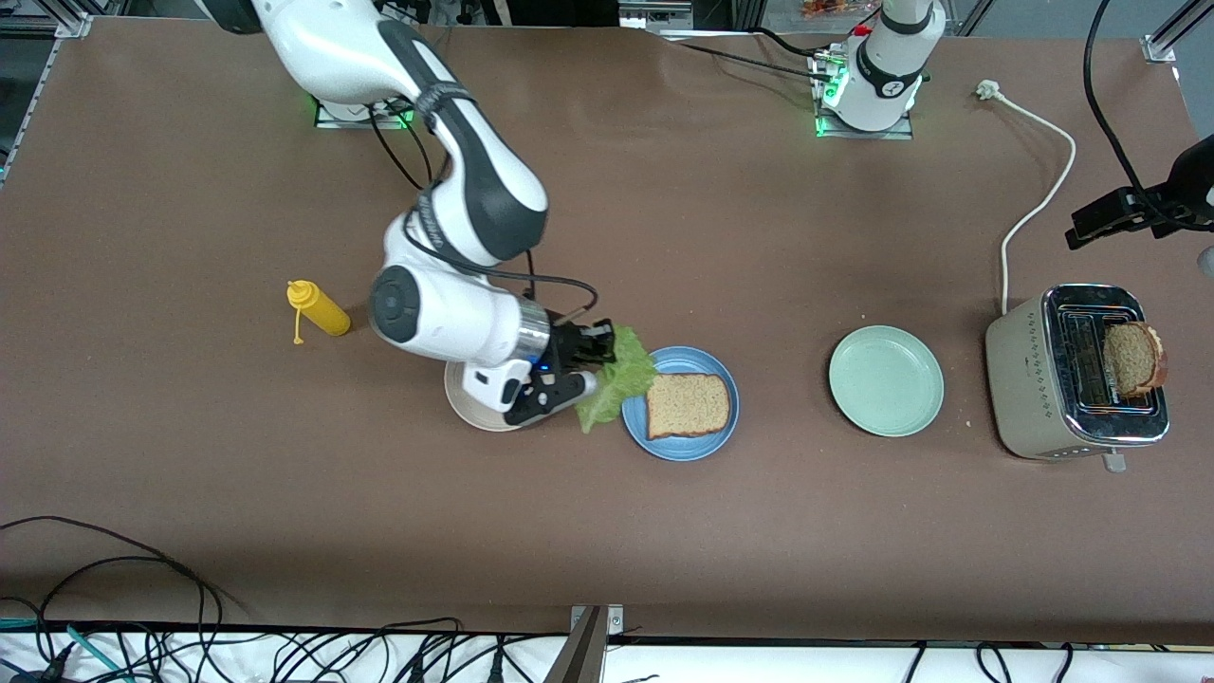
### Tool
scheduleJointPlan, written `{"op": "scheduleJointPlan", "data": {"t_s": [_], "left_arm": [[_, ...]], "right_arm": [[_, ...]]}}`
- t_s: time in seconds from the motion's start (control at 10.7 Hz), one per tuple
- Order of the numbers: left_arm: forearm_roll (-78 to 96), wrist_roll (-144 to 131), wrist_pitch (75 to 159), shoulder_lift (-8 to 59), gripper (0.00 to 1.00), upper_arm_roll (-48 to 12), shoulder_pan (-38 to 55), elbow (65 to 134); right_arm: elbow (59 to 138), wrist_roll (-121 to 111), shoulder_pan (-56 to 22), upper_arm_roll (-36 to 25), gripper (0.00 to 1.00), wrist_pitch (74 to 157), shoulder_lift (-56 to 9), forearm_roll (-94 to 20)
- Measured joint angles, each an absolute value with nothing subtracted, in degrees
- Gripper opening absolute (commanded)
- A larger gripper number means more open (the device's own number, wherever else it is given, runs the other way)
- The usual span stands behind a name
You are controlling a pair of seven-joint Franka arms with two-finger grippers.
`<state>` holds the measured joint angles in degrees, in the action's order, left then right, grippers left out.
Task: Make sandwich in blue plate with both arms
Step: 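Carry the lettuce with the right gripper over the bread on the blue plate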
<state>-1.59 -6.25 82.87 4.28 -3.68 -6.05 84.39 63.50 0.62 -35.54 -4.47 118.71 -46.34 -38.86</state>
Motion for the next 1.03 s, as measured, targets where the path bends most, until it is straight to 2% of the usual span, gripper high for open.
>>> {"op": "scheduleJointPlan", "data": {"t_s": [0.19, 1.03], "left_arm": [[-1.59, -6.25, 82.86, 4.28, 1.00, -3.69, -6.06, 84.39], [-1.59, -6.28, 82.83, 4.33, 1.00, -3.68, -7.51, 84.45]], "right_arm": [[63.48, 3.85, -36.37, -1.07, 0.00, 126.10, -49.27, -38.91], [63.31, 18.32, -39.25, 2.99, 0.00, 145.29, -59.90, -39.30]]}}
